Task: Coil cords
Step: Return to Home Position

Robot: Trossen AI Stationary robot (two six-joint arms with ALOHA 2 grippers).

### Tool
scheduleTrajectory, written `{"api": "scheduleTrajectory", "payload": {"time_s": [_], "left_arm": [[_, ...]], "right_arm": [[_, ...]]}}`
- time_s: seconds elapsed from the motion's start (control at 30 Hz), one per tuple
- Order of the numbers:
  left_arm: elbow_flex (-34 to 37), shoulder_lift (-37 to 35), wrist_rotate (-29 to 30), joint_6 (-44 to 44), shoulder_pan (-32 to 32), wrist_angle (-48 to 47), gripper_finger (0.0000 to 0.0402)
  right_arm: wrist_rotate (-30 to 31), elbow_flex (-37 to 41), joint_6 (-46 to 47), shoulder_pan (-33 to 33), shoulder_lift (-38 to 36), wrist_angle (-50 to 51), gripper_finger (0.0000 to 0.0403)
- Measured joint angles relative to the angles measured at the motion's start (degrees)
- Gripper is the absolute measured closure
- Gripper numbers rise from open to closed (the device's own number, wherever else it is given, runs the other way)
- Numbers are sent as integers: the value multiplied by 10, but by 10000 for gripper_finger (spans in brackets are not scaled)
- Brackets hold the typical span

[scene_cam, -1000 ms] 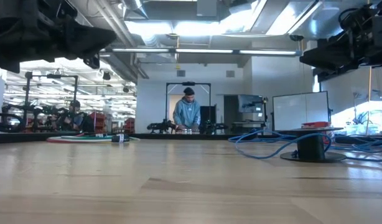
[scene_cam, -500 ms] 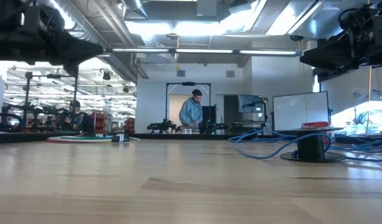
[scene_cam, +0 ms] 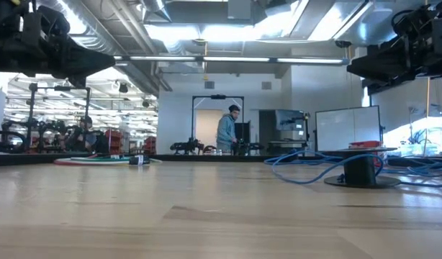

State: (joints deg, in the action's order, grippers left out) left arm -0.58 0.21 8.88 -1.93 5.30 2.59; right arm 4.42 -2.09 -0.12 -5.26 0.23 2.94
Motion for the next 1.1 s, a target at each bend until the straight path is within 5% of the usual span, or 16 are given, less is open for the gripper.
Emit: {"api": "scheduleTrajectory", "payload": {"time_s": [1.1], "left_arm": [[0, 10, 3, 9, 0, -7, 380]], "right_arm": [[0, 0, -13, 0, 0, 0, 276]]}}
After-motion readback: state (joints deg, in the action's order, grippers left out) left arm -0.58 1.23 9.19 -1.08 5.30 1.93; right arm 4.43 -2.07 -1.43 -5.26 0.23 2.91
